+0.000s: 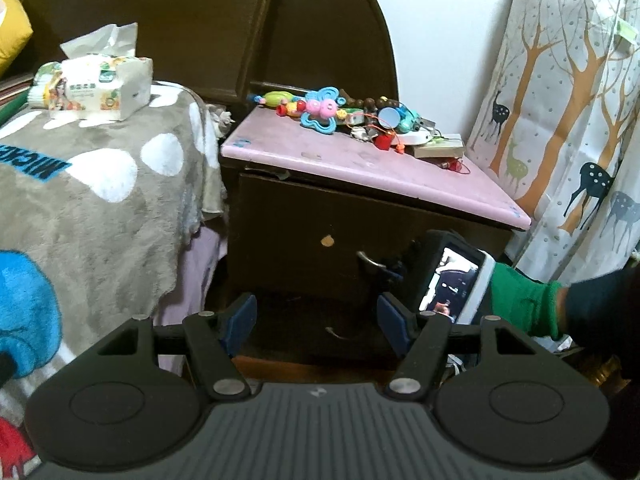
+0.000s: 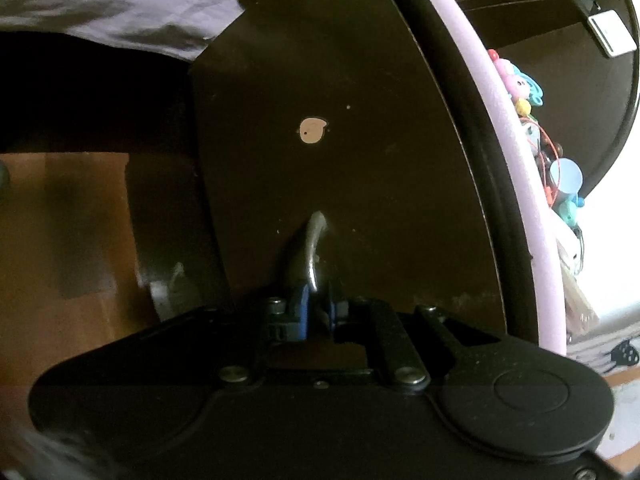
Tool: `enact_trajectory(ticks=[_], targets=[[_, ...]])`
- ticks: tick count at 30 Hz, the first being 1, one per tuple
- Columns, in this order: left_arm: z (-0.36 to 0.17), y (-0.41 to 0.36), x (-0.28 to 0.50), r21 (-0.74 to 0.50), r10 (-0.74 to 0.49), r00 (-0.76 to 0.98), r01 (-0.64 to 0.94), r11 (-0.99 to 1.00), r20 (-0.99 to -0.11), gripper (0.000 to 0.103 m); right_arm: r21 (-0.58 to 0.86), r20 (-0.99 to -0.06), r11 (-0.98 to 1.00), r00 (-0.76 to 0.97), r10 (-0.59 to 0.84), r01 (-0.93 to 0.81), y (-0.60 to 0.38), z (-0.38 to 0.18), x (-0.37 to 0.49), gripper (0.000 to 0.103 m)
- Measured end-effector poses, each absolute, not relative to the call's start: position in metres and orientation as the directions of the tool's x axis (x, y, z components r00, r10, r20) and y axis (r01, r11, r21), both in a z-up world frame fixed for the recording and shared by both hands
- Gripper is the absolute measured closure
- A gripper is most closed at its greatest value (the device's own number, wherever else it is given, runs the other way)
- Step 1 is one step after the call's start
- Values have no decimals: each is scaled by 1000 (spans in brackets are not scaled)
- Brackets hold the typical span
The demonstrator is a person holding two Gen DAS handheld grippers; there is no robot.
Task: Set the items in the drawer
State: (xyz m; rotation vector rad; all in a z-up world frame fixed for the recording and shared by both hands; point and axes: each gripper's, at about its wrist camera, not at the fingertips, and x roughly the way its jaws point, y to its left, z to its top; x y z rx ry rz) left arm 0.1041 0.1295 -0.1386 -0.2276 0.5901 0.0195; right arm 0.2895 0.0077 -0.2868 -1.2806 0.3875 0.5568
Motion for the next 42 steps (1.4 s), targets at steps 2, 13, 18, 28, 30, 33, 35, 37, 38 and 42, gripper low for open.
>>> enact_trajectory(ticks=[2, 13, 18, 28, 30, 33, 35, 37, 38, 42], targets=[[-139, 128, 109, -206, -51, 830, -78, 976, -555, 37, -786, -561, 176, 803, 199, -593, 7, -287, 293, 98], [-141, 119, 116, -204, -76, 819, -51, 978, -569, 37, -713, -636, 189, 737, 229, -675, -7, -273, 288, 42], [-139, 114, 111, -193, -78, 822, -40, 980, -565, 34, -568, -726, 432, 674, 137, -700, -27, -248, 278, 24], [-130, 102, 98, -174, -79, 836, -20, 985, -544, 21, -260, -788, 776, 590, 173, -575, -79, -170, 202, 18], [-129, 98, 96, -159, -71, 833, -20, 987, -549, 21, -226, -790, 809, 588, 174, -543, -84, -157, 189, 16], [-127, 91, 91, -137, -56, 825, -26, 990, -562, 21, -159, -805, 852, 565, 181, -500, -89, -140, 178, 12], [-124, 85, 87, -104, -26, 824, -41, 994, -566, 21, -112, -805, 881, 562, 190, -459, -96, -125, 169, 11], [-119, 78, 81, -56, 21, 827, -63, 996, -561, 21, -89, -798, 905, 573, 186, -416, -101, -111, 160, 10], [-116, 75, 78, -37, 40, 829, -73, 997, -558, 20, -88, -794, 914, 583, 175, -395, -104, -104, 154, 10], [-104, 64, 68, -12, 67, 828, -89, 996, -556, 13, -62, -784, 938, 598, 166, -342, -118, -84, 134, 10]])
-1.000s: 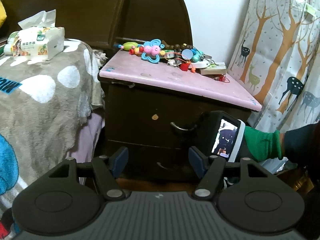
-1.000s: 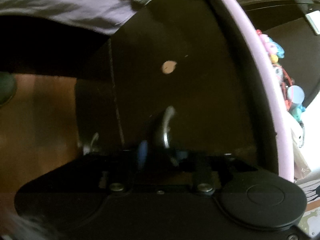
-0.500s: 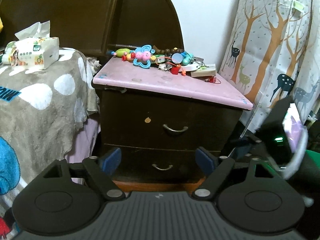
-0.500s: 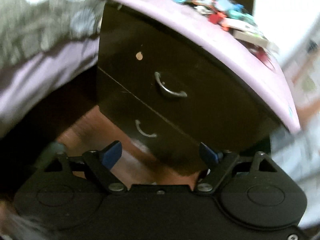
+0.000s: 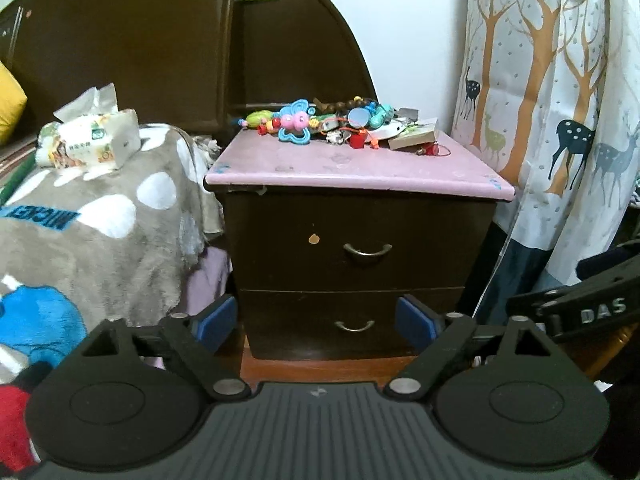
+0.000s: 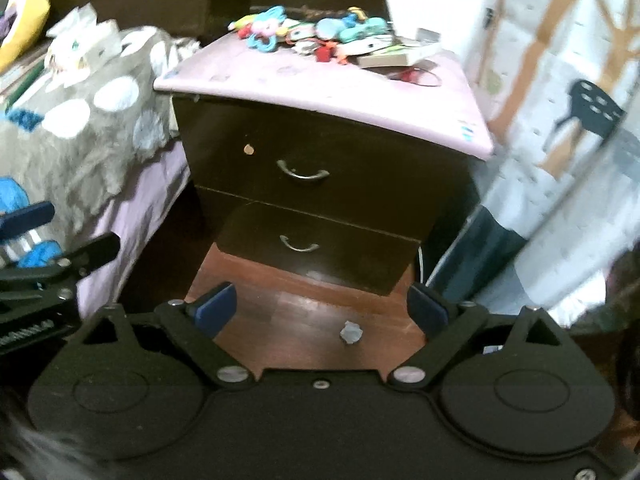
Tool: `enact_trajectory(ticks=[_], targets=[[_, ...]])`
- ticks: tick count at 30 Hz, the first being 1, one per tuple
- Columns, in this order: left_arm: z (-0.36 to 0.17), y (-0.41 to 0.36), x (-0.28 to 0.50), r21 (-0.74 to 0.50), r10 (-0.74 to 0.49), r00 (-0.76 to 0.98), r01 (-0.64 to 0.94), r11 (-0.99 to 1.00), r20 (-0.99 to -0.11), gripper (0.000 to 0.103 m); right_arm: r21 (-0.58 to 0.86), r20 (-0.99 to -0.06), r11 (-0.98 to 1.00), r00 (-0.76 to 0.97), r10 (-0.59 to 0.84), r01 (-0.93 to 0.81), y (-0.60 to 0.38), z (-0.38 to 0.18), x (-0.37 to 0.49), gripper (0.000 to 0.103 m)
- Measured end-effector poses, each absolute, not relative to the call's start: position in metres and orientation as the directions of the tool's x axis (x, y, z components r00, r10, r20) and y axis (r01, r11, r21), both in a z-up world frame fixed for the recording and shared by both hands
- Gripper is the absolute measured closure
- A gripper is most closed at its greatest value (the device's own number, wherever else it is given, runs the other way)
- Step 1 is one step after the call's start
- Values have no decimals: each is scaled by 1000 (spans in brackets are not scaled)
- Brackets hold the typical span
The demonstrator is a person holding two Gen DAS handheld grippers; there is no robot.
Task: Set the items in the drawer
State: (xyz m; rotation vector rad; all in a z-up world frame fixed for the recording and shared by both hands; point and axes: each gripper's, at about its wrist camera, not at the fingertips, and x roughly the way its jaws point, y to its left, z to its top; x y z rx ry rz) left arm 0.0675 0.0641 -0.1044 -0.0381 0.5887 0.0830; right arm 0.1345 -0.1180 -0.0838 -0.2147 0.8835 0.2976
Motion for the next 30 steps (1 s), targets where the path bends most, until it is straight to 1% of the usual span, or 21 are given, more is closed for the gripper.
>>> enact_trajectory(ticks=[3, 5, 7, 11, 15, 21, 26, 30], targets=[[-95, 53, 60, 18, 73, 830, -76, 997, -553, 13, -68, -770, 945, 619, 155, -321, -128, -73, 118, 10], [-88, 47, 55, 33, 73, 834, -65, 997, -547, 13, -42, -770, 951, 617, 165, -307, -137, -67, 111, 10], [-81, 41, 49, 27, 58, 838, -52, 998, -543, 13, -22, -769, 955, 616, 173, -296, -145, -61, 104, 10], [-70, 30, 39, -6, 6, 837, -12, 1000, -547, 13, -24, -749, 959, 641, 169, -281, -155, -48, 92, 10], [-63, 16, 29, 33, 22, 833, -4, 999, -553, 13, -12, -733, 965, 659, 170, -263, -162, -38, 81, 10], [-51, 21, 20, -15, 25, 826, -40, 999, -564, 12, -5, -715, 961, 673, 190, -276, -165, -29, 65, 10], [-41, 31, 13, -76, 4, 824, -57, 995, -567, 12, -20, -693, 956, 693, 199, -294, -163, -22, 52, 10], [-34, 30, 7, -66, 9, 835, -54, 996, -550, 12, -20, -687, 953, 697, 206, -301, -162, -20, 49, 10]])
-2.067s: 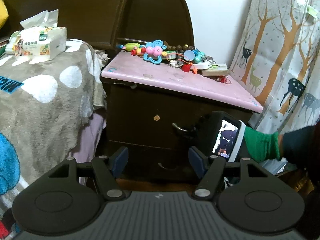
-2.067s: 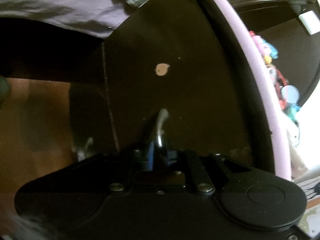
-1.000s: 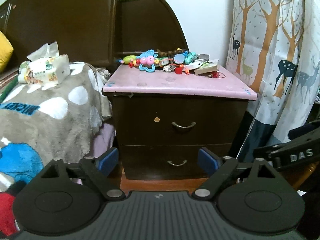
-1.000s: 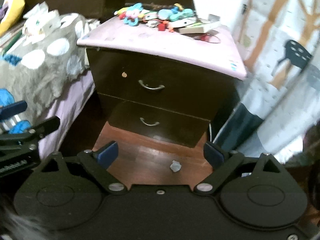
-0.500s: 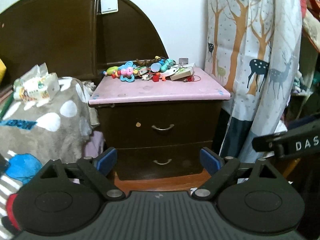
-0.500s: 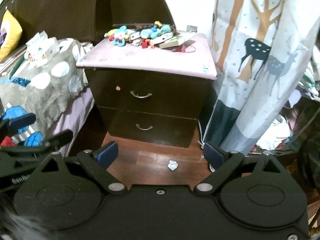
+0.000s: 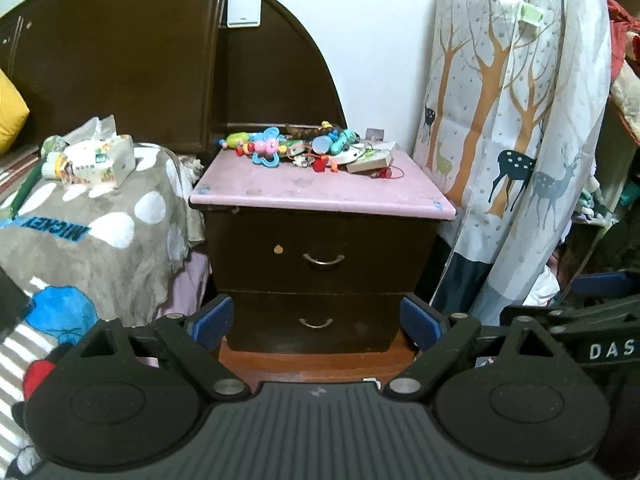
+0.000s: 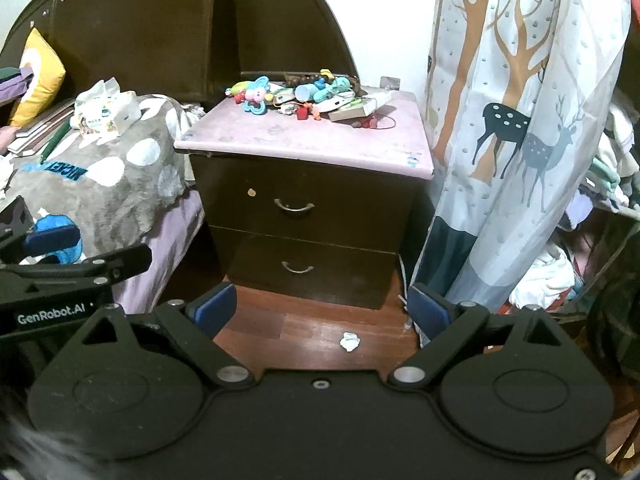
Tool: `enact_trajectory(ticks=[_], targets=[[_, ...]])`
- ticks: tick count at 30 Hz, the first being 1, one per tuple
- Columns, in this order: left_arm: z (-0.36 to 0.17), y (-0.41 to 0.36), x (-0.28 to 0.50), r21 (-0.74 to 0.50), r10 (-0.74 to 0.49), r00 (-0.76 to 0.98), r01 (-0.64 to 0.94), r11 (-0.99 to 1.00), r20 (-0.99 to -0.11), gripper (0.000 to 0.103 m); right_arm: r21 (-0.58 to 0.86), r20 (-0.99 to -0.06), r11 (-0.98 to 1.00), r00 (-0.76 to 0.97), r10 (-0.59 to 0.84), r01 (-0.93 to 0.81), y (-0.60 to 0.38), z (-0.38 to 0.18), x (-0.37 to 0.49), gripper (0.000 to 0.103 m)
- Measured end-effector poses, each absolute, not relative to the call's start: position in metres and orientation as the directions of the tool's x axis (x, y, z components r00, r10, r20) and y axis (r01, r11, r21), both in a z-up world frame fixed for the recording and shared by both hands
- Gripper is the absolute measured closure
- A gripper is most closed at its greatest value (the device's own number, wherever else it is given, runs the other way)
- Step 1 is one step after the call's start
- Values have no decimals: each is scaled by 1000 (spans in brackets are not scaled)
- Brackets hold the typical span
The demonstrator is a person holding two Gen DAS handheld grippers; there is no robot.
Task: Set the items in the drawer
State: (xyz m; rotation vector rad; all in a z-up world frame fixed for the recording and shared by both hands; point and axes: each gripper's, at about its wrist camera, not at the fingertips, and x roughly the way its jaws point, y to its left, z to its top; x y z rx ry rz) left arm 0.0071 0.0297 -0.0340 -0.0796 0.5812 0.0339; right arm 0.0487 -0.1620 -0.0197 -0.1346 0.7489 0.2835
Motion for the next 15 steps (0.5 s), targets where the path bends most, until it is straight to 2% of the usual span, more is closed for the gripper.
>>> enact_trajectory(ticks=[7, 15], targets=[[-29, 19, 2, -23, 24, 838, -44, 999, -545, 12, -32, -678, 954, 708, 198, -297, -163, -19, 47, 10], [-32, 22, 2, -43, 15, 830, -47, 998, -558, 12, -40, -675, 956, 713, 189, -292, -164, -20, 47, 10]])
